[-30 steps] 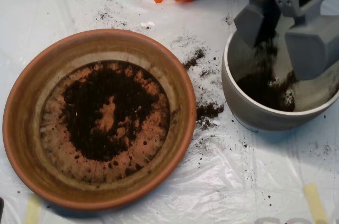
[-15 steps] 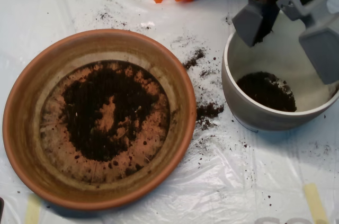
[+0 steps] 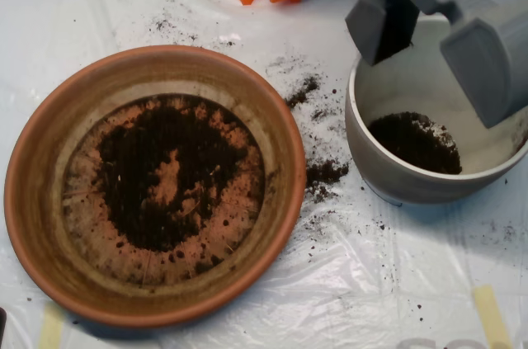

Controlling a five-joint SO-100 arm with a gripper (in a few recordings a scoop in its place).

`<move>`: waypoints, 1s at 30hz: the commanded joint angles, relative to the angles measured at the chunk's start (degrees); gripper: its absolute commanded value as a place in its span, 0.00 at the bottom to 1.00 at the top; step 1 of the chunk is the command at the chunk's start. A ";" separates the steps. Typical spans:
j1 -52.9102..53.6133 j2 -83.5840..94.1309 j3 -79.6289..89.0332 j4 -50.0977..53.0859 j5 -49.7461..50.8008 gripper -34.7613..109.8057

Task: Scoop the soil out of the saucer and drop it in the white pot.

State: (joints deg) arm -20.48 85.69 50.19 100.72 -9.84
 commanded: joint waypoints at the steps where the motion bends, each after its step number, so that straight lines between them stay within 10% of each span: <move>1: -1.05 1.76 -4.66 1.93 -1.49 0.56; 21: 24.52 2.46 -9.84 2.64 6.24 0.57; 30: 38.50 6.42 12.74 -7.21 5.45 0.58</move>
State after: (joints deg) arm 13.54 85.17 54.93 98.53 -3.60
